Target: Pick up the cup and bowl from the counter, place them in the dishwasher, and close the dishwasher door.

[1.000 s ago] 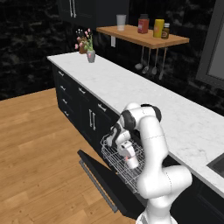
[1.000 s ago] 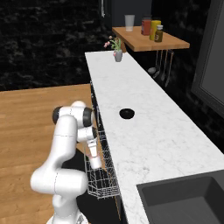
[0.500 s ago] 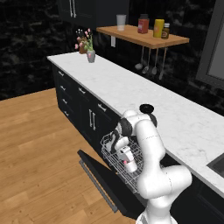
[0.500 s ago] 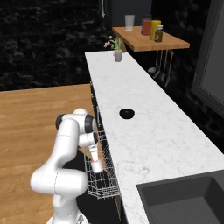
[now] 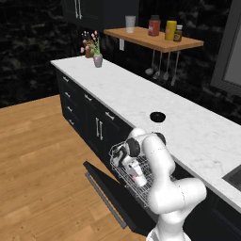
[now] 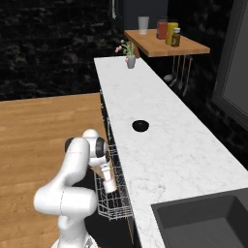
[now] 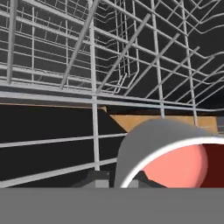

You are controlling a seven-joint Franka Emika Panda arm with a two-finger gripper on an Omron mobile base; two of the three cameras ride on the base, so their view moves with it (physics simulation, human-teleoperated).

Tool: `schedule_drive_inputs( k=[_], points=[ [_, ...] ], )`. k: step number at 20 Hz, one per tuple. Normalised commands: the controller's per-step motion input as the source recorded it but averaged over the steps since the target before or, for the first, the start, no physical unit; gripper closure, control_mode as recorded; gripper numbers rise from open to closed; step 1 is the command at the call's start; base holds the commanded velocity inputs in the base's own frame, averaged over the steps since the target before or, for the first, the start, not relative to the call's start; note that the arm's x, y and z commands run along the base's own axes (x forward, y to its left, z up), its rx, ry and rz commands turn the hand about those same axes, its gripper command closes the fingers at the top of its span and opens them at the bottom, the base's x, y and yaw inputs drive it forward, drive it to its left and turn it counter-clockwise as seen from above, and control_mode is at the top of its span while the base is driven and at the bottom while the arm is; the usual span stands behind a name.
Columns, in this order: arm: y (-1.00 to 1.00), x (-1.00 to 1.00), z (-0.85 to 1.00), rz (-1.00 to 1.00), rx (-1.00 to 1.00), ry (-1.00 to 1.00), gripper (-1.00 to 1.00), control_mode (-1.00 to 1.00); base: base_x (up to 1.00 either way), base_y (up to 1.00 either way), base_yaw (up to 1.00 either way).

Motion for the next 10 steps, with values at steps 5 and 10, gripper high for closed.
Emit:
schedule_drive_inputs(
  k=[5, 10],
  points=[
    [0.03, 0.12, -0.41, 0.00, -0.01, 0.03, 1.00, -1.00, 0.00, 0.00, 0.00],
    [0.83, -0.97, -0.02, 0.01, -0.16, -0.09, -1.00, -1.00, 0.00, 0.00, 0.00]
  ],
)
